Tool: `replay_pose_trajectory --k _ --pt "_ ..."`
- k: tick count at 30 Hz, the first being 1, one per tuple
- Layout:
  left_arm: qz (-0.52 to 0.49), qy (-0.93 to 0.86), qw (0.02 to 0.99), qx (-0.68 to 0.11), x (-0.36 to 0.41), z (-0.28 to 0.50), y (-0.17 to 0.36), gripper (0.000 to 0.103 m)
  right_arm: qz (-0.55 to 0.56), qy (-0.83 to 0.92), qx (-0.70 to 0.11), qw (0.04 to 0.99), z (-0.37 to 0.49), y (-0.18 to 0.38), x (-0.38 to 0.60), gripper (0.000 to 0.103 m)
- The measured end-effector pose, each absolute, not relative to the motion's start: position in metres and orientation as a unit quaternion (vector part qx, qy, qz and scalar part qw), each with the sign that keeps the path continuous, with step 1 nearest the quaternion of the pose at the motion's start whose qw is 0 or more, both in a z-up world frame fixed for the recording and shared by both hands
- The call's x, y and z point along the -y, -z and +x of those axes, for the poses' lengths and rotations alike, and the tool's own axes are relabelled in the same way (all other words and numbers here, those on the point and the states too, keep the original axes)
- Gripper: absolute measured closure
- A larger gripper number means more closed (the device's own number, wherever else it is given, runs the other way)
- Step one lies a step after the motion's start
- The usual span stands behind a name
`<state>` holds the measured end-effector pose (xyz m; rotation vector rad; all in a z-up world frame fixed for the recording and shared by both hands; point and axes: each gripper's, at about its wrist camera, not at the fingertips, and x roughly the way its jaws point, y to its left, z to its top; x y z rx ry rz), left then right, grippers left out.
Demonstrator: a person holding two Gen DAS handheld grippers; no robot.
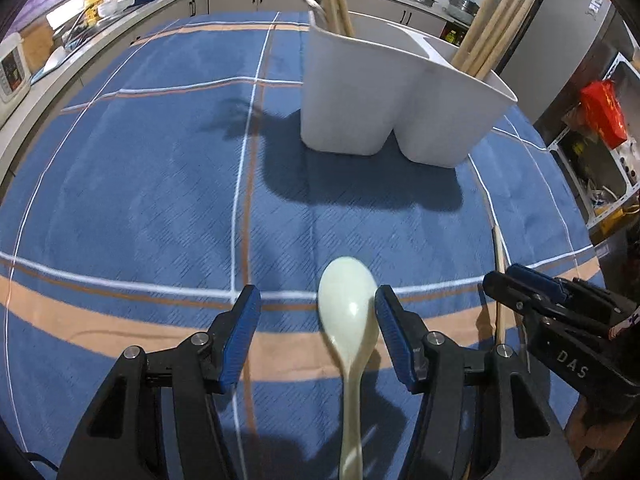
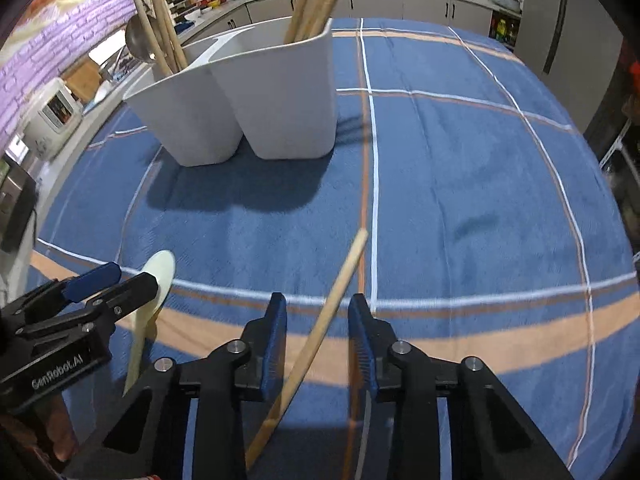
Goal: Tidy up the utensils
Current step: 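Move the left tool to the white ceramic spoon while the right tool approaches the last chopstick, then grasp the white ceramic spoon with the left tool while the right tool grasps the chopstick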
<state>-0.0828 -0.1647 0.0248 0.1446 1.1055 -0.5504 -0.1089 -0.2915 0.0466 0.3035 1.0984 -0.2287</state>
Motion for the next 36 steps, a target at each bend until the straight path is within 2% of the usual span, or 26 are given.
replay_pose_trajectory --k 1,2,3,4,11,16,25,30,32,36 --pt "0.072 0.26 0.813 -0.516 0.169 -0.081 -0.024 0.045 0.135 0.111 -0.52 0.836 -0.104 -0.046 0.29 0.081" --pt "0.081 0.265 0.813 -0.512 0.173 -0.082 -0.024 0.057 0.127 0.113 -0.521 0.837 -0.103 -0.046 0.29 0.09" --pt "0.087 0.27 0.814 -0.507 0.177 -0.083 -0.024 0.068 0.117 0.116 -0.522 0.837 -0.102 -0.046 0.29 0.09" --pt "0.086 0.278 0.811 -0.508 0.179 -0.083 -0.026 0.073 0.117 0.113 -0.523 0.837 -0.102 -0.046 0.292 0.091" --pt "0.031 0.296 0.799 -0.522 0.167 -0.083 -0.03 0.083 0.108 0.091 -0.548 0.824 -0.115 -0.047 0.313 0.095" --pt "0.016 0.301 0.789 -0.536 0.163 -0.082 -0.029 0.083 0.101 0.078 -0.57 0.812 -0.128 -0.047 0.328 0.095" --pt "0.029 0.315 0.754 -0.576 0.154 -0.099 -0.028 0.075 0.087 0.089 -0.592 0.796 -0.119 -0.046 0.321 0.094" --pt "0.092 0.318 0.764 -0.554 0.163 -0.118 -0.03 0.073 0.08 0.095 -0.604 0.787 -0.103 -0.045 0.31 0.094" --pt "0.108 0.323 0.764 -0.548 0.167 -0.122 -0.03 0.068 0.075 0.098 -0.615 0.779 -0.098 -0.045 0.31 0.094" --pt "0.149 0.332 0.771 -0.523 0.173 -0.136 -0.029 0.067 0.077 0.11 -0.63 0.765 -0.089 -0.045 0.308 0.093"
